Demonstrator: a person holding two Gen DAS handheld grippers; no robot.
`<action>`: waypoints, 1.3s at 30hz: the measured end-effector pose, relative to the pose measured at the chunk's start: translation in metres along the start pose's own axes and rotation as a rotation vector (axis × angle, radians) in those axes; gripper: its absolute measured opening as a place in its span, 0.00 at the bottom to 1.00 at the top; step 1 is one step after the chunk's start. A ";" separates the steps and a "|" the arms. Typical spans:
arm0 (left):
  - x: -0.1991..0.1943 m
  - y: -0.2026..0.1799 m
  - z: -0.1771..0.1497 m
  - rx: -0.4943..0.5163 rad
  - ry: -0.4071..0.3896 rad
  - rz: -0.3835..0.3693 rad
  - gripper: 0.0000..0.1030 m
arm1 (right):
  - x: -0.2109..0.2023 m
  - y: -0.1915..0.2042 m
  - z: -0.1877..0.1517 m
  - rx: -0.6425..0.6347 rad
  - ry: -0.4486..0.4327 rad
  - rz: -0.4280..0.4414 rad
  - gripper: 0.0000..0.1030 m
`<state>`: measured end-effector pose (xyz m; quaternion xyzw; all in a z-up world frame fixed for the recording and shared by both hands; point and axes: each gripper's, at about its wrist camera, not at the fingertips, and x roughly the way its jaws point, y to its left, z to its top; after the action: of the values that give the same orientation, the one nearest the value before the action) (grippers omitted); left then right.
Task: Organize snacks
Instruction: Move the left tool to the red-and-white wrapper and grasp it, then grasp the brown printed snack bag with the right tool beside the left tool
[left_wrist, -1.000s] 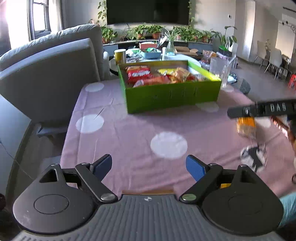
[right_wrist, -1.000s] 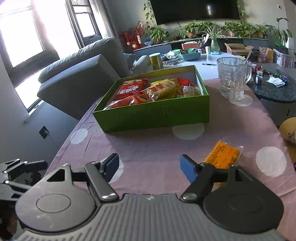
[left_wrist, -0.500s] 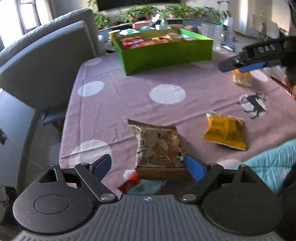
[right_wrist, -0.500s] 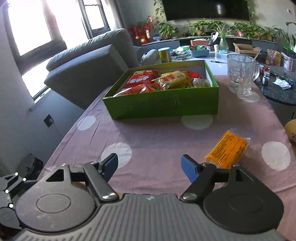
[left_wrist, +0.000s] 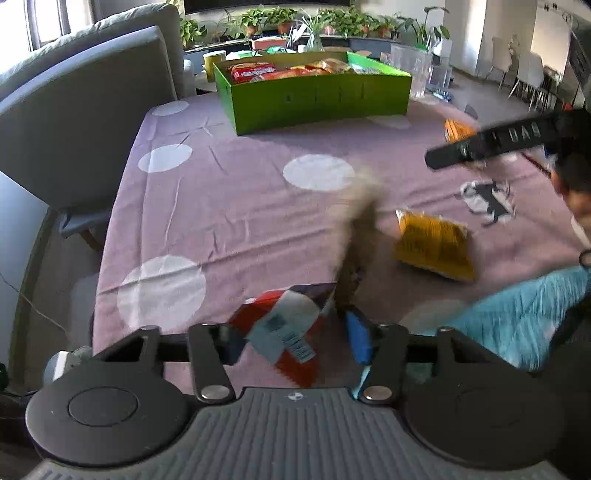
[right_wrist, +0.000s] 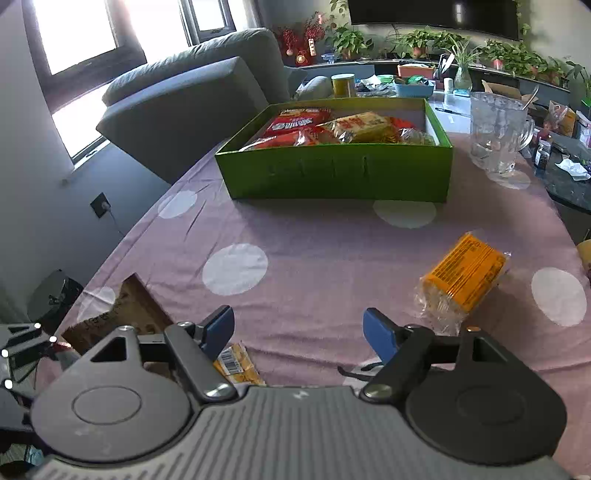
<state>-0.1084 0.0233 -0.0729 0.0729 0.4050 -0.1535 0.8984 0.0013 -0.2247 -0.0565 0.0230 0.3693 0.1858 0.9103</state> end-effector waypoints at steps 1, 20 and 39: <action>0.003 0.000 0.003 -0.011 -0.003 0.002 0.39 | 0.001 0.000 0.000 0.001 0.002 0.000 0.76; 0.026 -0.004 0.025 -0.033 -0.036 0.012 0.36 | -0.021 0.026 -0.022 -0.272 0.011 0.214 0.76; 0.025 0.000 0.022 -0.054 -0.053 -0.001 0.36 | -0.003 0.045 -0.017 -0.404 0.017 0.133 0.85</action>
<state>-0.0776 0.0121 -0.0770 0.0444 0.3850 -0.1449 0.9104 -0.0266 -0.1859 -0.0594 -0.1370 0.3298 0.3156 0.8791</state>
